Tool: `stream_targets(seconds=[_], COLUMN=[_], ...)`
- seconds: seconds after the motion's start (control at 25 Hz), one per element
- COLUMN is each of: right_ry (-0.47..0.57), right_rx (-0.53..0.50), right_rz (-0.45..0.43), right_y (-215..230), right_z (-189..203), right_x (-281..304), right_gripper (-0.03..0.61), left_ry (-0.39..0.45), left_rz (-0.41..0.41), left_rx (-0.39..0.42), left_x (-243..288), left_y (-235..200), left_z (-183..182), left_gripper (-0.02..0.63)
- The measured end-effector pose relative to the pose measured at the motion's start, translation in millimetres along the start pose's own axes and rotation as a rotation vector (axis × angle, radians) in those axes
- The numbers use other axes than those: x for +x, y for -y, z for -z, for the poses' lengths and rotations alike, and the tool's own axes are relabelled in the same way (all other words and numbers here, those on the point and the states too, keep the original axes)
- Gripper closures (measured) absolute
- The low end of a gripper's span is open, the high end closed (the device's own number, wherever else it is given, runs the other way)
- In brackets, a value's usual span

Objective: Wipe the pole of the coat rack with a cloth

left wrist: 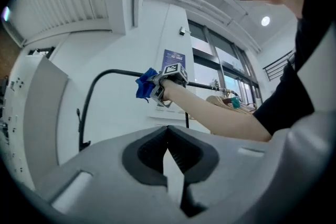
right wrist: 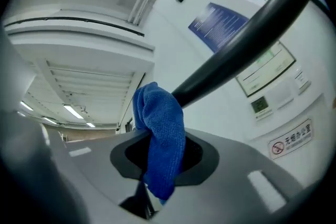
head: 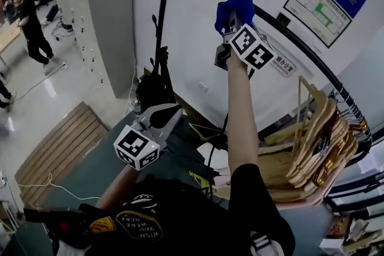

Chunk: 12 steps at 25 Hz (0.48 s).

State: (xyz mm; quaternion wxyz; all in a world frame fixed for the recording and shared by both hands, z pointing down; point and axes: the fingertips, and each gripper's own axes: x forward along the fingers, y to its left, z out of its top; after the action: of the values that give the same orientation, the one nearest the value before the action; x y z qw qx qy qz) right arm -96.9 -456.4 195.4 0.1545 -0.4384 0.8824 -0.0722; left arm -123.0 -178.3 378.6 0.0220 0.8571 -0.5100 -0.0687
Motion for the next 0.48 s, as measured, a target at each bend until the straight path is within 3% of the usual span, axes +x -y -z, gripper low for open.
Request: stream_targets(seconds=[0.24, 0.48], right_ry=[-0.128, -0.179], right_rx=[0.012, 0.05], right_rz=[-0.112, -0.117], right_y=[-66, -78], right_z=[43, 65], right_x=[102, 137], right_gripper=[0.494, 0.492], left_ry=[0.022, 0.024], left_rz=[-0.187, -0.254], left_rx=[0.009, -0.009], left_x=[-52, -74], left_y=[-47, -67], left_z=[-12, -13], left_gripper=[0.612, 0.612])
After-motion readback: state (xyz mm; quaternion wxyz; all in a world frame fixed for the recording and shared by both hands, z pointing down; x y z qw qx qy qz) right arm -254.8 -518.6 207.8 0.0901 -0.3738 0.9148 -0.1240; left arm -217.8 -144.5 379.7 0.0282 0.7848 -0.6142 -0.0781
